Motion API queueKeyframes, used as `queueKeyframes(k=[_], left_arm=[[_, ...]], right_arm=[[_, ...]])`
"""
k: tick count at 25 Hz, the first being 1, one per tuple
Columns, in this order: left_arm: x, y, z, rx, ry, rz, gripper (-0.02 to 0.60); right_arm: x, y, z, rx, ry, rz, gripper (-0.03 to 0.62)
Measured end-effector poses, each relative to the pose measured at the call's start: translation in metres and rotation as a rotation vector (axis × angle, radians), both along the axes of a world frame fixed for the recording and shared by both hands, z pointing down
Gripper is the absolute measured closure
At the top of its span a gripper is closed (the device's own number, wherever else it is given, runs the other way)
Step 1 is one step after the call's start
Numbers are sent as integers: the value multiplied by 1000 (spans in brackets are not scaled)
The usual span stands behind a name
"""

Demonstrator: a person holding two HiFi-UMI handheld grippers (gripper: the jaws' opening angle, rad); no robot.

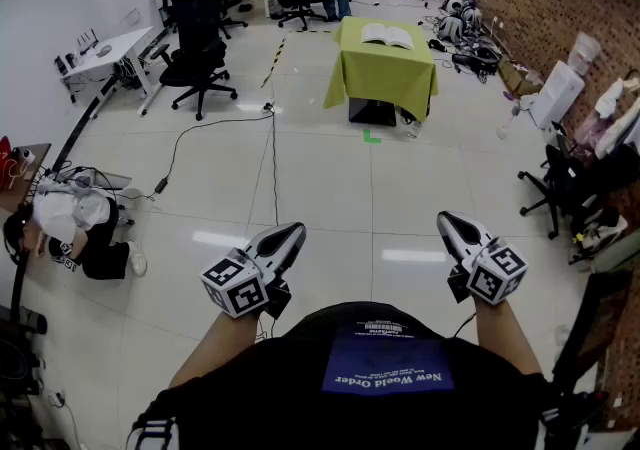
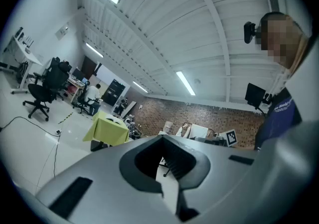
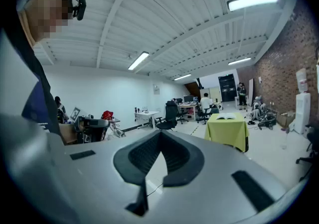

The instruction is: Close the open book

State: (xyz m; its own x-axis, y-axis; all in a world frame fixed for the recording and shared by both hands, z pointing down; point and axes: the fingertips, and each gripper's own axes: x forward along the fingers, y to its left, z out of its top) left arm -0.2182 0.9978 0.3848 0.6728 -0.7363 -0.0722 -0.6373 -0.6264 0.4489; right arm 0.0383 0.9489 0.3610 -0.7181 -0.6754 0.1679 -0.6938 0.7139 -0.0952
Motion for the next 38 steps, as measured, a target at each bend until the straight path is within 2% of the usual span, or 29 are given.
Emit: queueKeyframes(k=[5,10,16,22,25,29,33,38], left_arm=[[-11,-16,6,1,-21,26,578],[-2,-42,11,-8,-28,39,578],[35,-96,14,-20,-75,10,578],[107,-166,-13,-3,-69,-49,578],[131,-198,-25,0,-51,-82,578],[162,-232,-28,-13,-52,-79,578],[179,-262,-24,-36,-79,-72,578],[187,-318,-14,-47,-69,-33,578]], right_arm=[[-7,-8,6,-3,-16,26,611],[9,-27,19,-25,-28,50,611],[45,-87,27,-27,-70,22,611],[98,-171,11,-1,-57,-82,611],[117,-207,1,13,-52,-127,611],[138,-249,-3,24,-63,-148,611],[151,-281,5,8,-78,-158,611],[159,-328,19,-18,-71,-121,611]])
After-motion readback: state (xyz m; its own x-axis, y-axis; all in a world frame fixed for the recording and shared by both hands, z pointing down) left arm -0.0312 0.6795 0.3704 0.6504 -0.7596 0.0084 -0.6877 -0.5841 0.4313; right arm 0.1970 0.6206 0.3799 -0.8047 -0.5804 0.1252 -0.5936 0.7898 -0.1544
